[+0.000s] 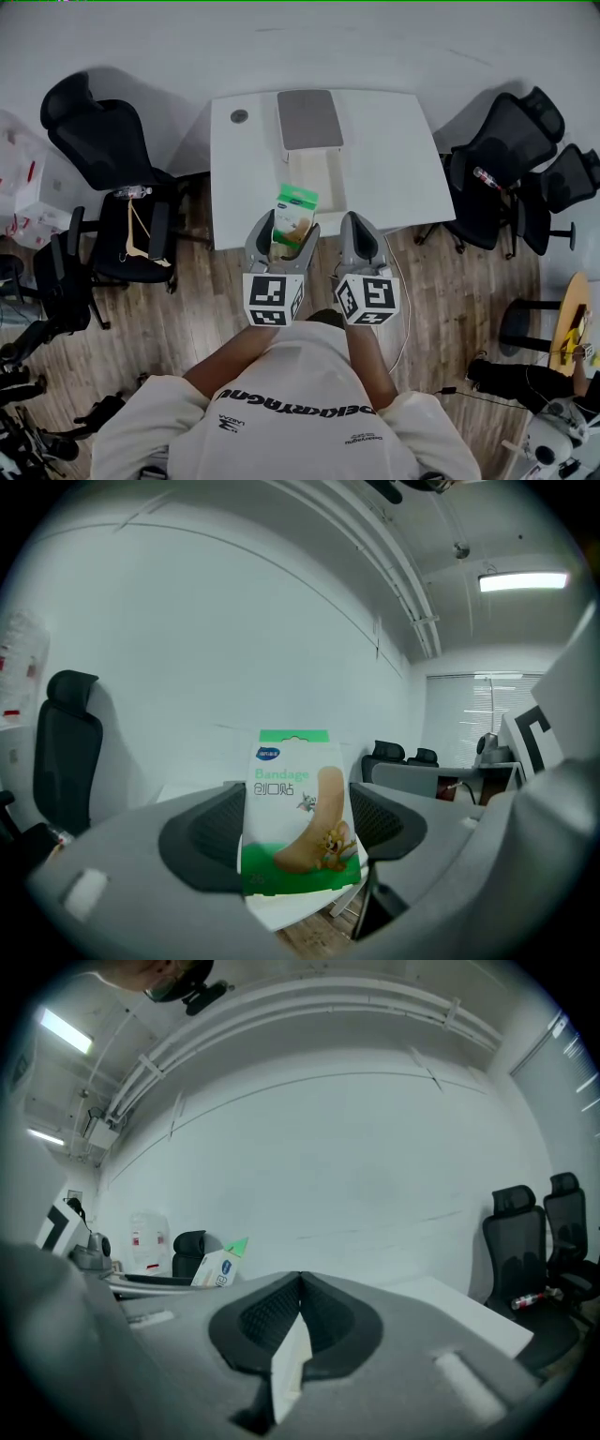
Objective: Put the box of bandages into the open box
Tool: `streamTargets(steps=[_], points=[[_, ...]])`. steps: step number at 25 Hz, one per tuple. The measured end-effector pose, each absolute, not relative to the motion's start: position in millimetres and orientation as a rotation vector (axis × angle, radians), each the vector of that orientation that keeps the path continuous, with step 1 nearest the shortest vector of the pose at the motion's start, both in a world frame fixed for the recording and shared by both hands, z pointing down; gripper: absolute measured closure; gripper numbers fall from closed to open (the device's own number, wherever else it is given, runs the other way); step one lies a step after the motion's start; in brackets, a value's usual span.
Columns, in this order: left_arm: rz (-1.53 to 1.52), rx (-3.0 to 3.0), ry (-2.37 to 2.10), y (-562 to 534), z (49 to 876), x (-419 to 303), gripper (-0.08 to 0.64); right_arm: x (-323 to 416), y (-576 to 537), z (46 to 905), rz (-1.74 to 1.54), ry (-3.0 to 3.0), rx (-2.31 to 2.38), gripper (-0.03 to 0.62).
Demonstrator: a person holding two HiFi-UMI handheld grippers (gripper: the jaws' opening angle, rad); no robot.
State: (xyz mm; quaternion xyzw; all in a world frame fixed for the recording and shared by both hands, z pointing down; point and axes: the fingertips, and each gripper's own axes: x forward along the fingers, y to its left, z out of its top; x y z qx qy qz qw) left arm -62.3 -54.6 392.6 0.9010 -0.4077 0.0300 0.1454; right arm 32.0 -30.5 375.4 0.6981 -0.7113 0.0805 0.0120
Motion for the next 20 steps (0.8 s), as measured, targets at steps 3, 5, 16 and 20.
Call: streamTargets(steps=[3,5,16,20], points=[[0.105,2.592,-1.163,-60.2,398.3,-54.5,0.202,38.8,-36.7,378.6,0.265,-2.208,2.181,0.594],[0.114,2.586,-1.168,-65.5,400.7,-49.1,0.202,43.4,-42.2,381.4,0.275,-2.212,2.17,0.594],[0.169,2.531,-1.27,-100.4,420.3,-22.3,0.202,66.9,-84.4,391.3,0.297,-2.315,2.053,0.594],[0.191,2.499,-1.31,-112.9,425.6,-8.3,0.202,82.7,-97.4,396.3,0.322,-2.331,2.015,0.594]])
